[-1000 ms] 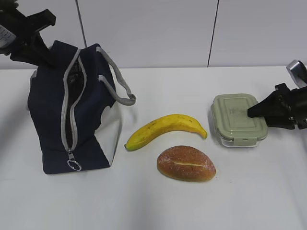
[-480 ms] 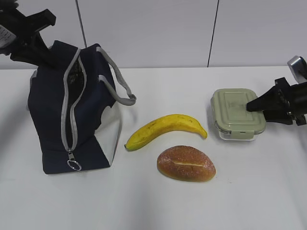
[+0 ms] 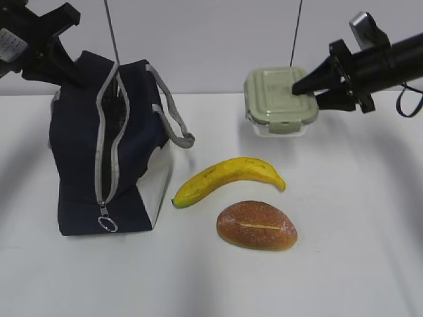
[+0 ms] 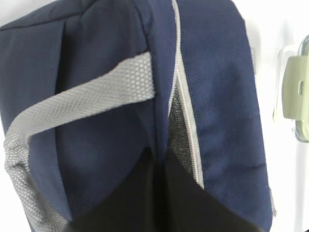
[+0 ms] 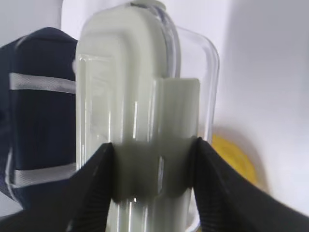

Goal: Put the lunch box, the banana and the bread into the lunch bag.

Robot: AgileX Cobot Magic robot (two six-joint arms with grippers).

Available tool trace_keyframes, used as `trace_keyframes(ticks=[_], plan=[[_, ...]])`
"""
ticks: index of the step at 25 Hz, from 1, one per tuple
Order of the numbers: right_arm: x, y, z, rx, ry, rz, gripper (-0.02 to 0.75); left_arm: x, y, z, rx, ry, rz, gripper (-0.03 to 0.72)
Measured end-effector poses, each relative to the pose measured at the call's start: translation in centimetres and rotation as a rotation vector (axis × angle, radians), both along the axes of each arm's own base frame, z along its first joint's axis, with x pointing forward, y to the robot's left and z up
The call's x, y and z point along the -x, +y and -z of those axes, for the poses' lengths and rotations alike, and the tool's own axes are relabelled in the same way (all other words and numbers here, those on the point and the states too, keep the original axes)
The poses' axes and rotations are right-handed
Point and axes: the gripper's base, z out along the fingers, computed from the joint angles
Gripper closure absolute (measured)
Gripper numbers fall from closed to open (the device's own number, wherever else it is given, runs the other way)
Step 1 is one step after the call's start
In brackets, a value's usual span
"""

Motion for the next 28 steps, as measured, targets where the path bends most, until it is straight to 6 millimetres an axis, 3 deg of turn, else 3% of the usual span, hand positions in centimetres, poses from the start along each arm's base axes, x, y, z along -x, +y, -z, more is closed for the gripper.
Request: trace_keyframes(ticks=[7, 11, 14, 20, 24, 28], plan=[[-2.0, 6.0, -7.5, -0.045, -0.078, -0.044, 0.388, -0.2, -0.4, -0.3, 0.064, -0.015, -0.021, 0.691], [-1.8, 8.9, -11.1, -0.083, -0.103, -0.074, 0.388, -0.2, -0.4, -0.4, 0.072, -0.015, -0.023, 0.691], [-1.2, 11.4, -12.5, -0.098, -0.118, -0.118, 0.388, -0.2, -0.4, -0.4, 0.074, -0.017, -0.025, 0.691], [0.3, 15.6, -12.2, -0.032, -0.1, -0.222, 0.388, -0.2, -0.5, -0.4, 0.076, -0.015, -0.024, 0.691], [0.6, 17.7, -10.4, 0.036, -0.065, -0.275, 0.388, -0.2, -0.5, -0.4, 0.079, -0.011, -0.022, 0.691], [0.5, 18.6, -8.1, 0.159, -0.019, -0.288, 0.388, -0.1, -0.5, -0.4, 0.085, -0.007, -0.02, 0.691]])
